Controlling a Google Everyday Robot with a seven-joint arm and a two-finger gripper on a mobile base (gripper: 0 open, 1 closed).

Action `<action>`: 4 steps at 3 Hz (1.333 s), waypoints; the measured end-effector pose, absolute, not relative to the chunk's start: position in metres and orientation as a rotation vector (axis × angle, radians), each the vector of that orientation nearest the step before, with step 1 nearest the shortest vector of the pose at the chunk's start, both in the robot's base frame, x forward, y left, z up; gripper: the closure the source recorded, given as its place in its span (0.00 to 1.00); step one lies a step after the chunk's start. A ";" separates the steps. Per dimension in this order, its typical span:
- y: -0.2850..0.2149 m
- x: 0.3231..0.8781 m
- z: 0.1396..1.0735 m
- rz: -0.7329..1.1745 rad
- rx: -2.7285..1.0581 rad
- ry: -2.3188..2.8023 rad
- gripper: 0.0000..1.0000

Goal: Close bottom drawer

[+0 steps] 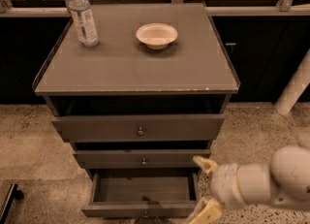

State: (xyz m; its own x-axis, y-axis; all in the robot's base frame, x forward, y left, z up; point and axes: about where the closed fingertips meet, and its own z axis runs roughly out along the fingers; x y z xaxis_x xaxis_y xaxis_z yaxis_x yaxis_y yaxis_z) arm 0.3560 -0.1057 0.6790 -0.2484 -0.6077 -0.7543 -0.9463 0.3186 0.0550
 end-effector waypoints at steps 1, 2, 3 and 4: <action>-0.071 0.325 0.574 0.865 -1.293 2.038 0.00; -0.054 0.314 0.490 0.939 -1.190 2.135 0.00; -0.051 0.322 0.466 0.921 -1.120 2.160 0.00; -0.051 0.322 0.466 0.920 -1.120 2.160 0.18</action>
Offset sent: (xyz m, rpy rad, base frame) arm -0.0258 0.0616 -0.3059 0.0880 0.3233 -0.2609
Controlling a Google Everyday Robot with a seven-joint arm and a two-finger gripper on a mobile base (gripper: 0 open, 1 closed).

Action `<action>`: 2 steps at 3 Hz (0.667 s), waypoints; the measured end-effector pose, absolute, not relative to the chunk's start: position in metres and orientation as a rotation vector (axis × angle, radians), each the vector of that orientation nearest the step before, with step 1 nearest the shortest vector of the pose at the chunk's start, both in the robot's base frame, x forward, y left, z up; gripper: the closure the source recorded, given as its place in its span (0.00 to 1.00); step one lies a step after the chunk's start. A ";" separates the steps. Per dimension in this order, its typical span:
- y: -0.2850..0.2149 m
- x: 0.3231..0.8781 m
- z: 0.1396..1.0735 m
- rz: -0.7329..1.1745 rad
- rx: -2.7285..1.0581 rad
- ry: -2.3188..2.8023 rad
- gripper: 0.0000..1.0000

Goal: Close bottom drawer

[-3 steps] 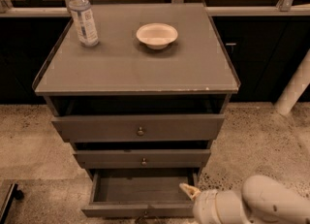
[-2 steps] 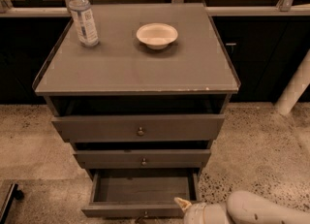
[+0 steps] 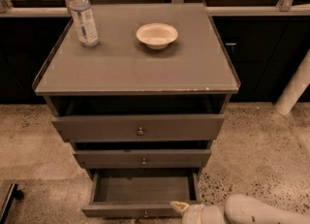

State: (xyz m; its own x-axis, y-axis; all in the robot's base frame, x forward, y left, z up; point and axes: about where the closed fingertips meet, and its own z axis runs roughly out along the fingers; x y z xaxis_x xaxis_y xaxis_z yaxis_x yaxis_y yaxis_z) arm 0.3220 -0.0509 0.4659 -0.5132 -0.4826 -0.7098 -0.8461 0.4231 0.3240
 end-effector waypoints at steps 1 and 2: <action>-0.051 0.322 0.466 0.920 -1.121 2.160 0.41; -0.052 0.323 0.465 0.914 -1.114 2.159 0.64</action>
Offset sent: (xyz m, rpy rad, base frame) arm 0.0067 -0.0067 -0.0022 -0.0018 -0.0187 -0.0280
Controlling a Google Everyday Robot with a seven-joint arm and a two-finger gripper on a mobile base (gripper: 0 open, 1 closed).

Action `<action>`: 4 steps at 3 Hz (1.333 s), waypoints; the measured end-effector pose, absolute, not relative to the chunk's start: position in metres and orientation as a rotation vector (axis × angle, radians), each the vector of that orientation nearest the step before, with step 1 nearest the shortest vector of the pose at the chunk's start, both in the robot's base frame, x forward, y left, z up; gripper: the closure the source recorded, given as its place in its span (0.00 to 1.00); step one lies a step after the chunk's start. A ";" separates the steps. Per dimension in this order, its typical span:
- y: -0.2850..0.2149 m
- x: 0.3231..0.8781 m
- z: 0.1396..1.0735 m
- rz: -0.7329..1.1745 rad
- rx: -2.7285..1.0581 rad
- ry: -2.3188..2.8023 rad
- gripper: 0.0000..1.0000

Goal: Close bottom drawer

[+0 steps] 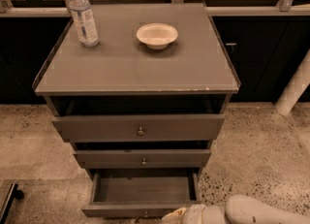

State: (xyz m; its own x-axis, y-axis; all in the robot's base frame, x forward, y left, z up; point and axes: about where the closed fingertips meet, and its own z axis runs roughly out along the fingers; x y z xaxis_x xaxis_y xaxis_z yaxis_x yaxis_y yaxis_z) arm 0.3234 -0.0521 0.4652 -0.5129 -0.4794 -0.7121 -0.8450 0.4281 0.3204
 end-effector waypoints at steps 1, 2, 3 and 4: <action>-0.072 0.349 0.460 0.843 -1.068 2.157 0.88; -0.096 0.378 0.458 0.766 -1.015 2.154 1.00; -0.112 0.398 0.458 0.710 -0.986 2.156 1.00; -0.112 0.398 0.458 0.710 -0.986 2.156 1.00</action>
Offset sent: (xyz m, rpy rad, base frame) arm 0.0897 -0.0777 -0.0083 -0.0613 -0.1395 -0.1968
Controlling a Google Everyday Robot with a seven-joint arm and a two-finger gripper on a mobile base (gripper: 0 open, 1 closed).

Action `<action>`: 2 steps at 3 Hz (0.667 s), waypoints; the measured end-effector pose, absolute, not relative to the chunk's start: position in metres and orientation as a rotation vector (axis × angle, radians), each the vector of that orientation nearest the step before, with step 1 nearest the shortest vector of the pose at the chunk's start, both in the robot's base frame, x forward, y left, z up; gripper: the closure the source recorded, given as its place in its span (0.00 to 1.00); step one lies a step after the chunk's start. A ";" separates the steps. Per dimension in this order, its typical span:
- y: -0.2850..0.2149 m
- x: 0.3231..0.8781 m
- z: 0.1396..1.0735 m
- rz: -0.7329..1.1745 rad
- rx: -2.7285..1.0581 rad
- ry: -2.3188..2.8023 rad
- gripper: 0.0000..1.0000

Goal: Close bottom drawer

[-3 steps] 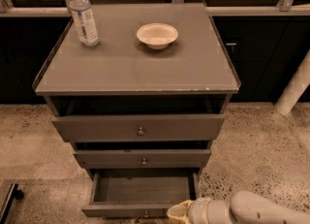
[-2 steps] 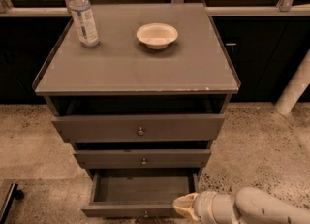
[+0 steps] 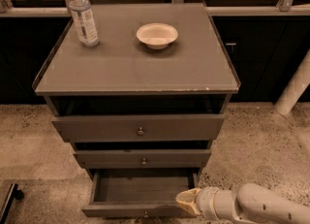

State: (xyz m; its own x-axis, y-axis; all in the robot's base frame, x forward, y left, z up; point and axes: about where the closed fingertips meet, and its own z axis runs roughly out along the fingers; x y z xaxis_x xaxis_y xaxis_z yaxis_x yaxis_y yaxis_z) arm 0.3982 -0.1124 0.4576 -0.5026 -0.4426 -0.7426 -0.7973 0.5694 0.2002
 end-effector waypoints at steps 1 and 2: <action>-0.125 0.406 0.427 0.736 -0.909 2.185 1.00; -0.147 0.418 0.376 0.806 -0.823 2.174 1.00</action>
Offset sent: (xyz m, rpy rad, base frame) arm 0.0378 -0.0596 -0.1626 0.2487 0.1027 -0.1331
